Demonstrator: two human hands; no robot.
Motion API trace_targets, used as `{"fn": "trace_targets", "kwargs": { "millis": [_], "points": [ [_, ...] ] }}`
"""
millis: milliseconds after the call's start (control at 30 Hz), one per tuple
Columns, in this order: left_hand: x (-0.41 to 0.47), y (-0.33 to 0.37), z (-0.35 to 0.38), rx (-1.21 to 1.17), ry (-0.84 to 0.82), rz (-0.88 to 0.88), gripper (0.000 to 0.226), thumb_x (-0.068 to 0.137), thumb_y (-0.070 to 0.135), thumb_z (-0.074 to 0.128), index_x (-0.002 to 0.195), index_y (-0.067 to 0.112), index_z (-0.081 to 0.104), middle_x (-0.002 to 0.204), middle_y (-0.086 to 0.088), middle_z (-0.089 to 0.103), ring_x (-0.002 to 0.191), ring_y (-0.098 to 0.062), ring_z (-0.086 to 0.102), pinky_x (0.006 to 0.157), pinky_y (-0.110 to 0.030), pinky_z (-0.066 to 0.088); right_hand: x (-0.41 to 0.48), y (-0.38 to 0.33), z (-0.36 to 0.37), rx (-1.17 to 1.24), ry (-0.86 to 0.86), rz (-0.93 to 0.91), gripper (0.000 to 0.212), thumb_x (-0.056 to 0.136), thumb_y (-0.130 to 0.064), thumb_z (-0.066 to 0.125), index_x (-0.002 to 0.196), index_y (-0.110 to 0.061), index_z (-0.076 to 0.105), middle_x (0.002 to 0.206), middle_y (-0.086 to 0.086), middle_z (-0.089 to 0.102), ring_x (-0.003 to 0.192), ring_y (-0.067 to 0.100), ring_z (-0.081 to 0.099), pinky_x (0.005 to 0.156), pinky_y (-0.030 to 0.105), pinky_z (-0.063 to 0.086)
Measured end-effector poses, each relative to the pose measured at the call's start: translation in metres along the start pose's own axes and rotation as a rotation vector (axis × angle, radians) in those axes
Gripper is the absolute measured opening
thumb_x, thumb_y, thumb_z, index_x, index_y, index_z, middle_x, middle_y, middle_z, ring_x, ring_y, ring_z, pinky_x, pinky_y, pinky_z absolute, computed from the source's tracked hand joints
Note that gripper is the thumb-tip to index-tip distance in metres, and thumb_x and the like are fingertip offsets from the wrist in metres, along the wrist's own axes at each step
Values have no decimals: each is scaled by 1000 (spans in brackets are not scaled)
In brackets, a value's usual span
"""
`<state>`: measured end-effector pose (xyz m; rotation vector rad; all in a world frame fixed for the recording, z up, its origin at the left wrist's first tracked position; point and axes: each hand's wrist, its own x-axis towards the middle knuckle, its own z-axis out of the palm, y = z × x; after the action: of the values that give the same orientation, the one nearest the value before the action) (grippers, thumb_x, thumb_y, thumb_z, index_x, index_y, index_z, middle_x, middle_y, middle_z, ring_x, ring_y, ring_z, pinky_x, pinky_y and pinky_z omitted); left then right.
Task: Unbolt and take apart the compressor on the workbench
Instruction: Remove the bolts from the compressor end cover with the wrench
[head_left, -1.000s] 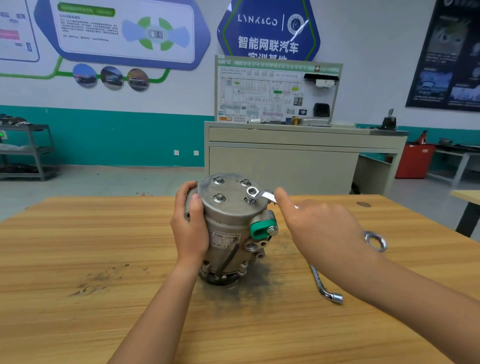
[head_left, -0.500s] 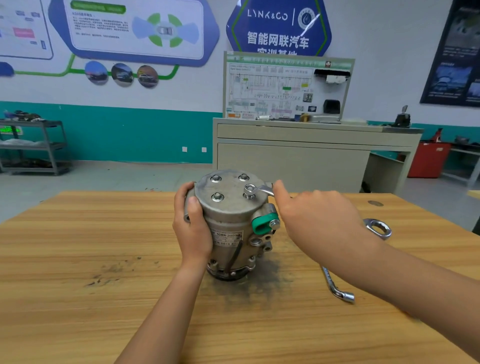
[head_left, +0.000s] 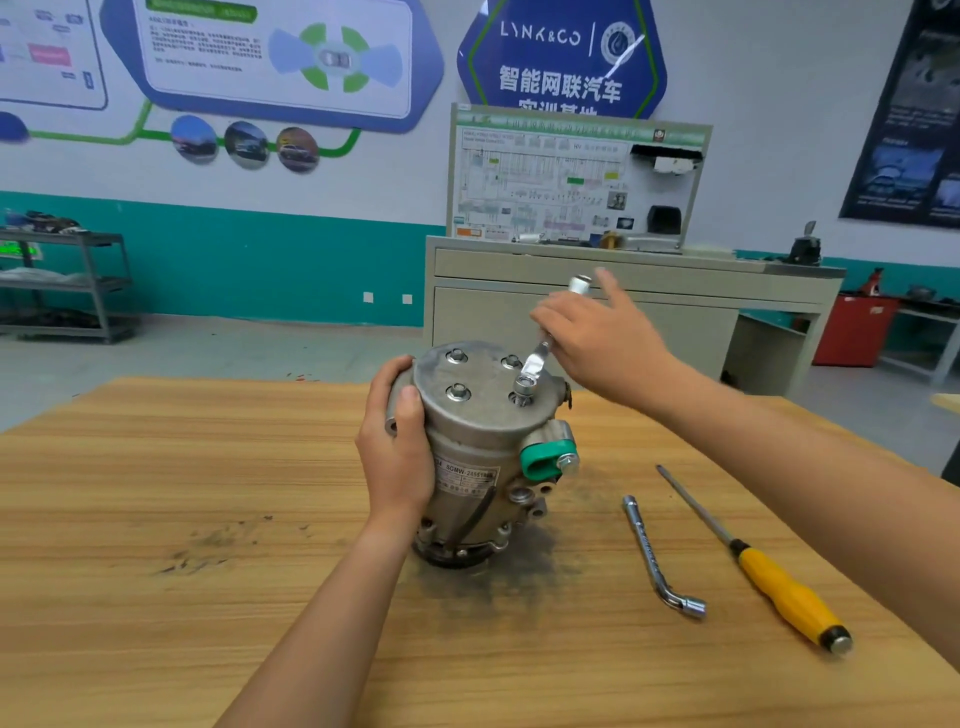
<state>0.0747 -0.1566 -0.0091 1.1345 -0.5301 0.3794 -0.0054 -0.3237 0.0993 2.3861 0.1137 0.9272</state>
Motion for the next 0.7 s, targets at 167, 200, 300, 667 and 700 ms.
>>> {"fn": "trace_targets", "kwargs": {
  "millis": [167,200,300,667,700],
  "points": [
    [1,1,-1,-15,9,-9,32,84,34,40,108,23,58,100,21,60,89,12,56,74,-10,44,25,-4,0,160,-79,-41,22,96,-7,40,114,-3,53,114,11,58,104,27,54,76,32,45],
    [0,1,-2,-18,17,-5,32,84,33,40,108,22,58,99,21,59,89,12,56,73,-8,43,17,-4,0,176,-44,15,21,95,-6,41,113,-3,52,110,13,59,100,29,55,70,33,44],
    [-3,2,-1,-10,27,14,33,86,33,39,110,20,57,100,22,58,88,14,55,69,-5,41,-12,-10,-10,405,44,323,22,99,-14,37,115,-4,48,81,15,62,71,31,58,57,32,36],
    [-12,5,7,37,31,78,47,79,50,35,113,23,53,102,23,54,88,20,52,66,0,37,-75,-51,-71,5,-371,367,66,89,-6,38,143,-24,5,55,-4,33,45,13,30,38,26,19],
    [-12,5,7,37,38,79,47,79,49,35,113,23,53,102,24,54,88,20,52,66,1,36,-73,-52,-73,-25,-388,370,68,88,-5,39,144,-22,5,55,-4,32,45,13,29,38,26,19]
  ]
}}
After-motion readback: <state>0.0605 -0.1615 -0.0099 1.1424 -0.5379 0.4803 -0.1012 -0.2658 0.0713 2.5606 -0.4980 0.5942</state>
